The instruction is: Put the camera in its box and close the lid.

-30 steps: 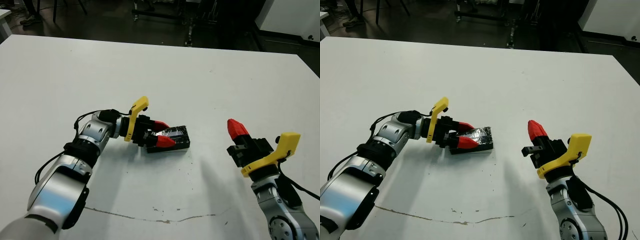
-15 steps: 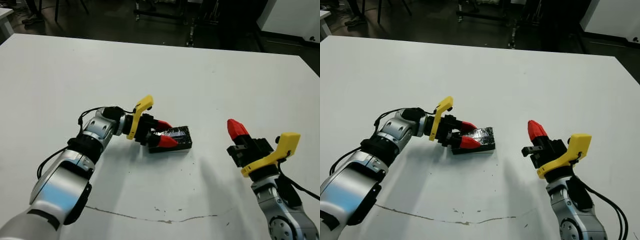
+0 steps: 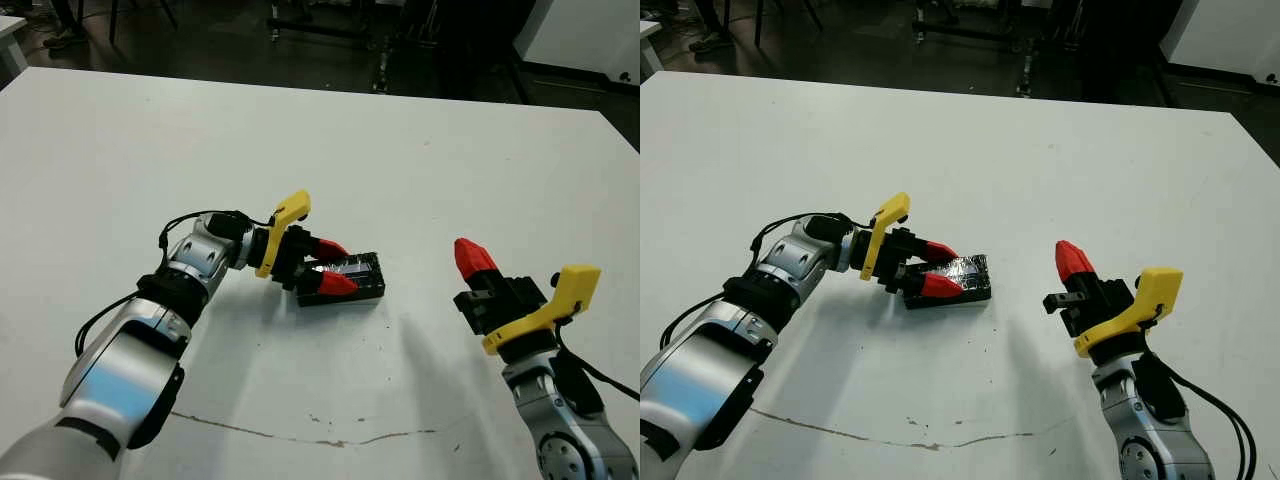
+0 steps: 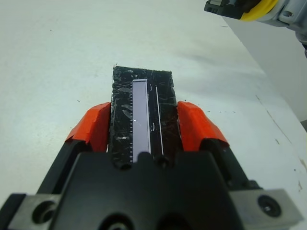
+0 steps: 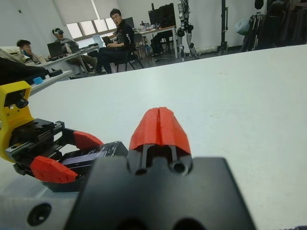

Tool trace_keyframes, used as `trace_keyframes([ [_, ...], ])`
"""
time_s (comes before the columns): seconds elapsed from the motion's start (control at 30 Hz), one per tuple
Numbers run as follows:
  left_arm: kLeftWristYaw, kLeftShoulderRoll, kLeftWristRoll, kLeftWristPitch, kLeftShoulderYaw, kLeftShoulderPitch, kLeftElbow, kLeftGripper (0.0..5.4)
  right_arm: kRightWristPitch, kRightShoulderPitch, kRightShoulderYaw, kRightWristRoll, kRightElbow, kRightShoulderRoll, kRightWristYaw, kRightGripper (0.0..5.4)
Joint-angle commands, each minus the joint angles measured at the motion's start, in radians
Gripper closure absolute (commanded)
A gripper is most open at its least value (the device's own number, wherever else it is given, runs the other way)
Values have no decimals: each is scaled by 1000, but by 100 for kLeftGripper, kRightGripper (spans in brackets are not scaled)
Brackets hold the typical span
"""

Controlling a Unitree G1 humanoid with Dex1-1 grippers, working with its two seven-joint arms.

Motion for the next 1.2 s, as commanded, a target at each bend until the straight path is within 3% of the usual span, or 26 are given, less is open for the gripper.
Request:
trace_keyframes([
  [0.03,289,-40,165,0,-63,155,-50,152,5,6,-20,11,5,-22,11,540],
  [0.37,291,-10,211,-93,-50,210,-90,1,9,6,-17,15,5,-18,12,540],
  [0.57,297,-13,226,-124,-62,208,-67,1,5,6,-16,9,4,-22,11,540],
  [0.8,258,2,201,-172,-45,212,-71,1,6,7,-14,8,3,-20,8,540],
  [1.07,199,54,120,-150,24,252,-193,1,8,7,-12,14,0,-16,5,540],
  [1.2,149,112,62,-50,65,278,-306,1,2,5,-12,14,3,-18,9,540],
])
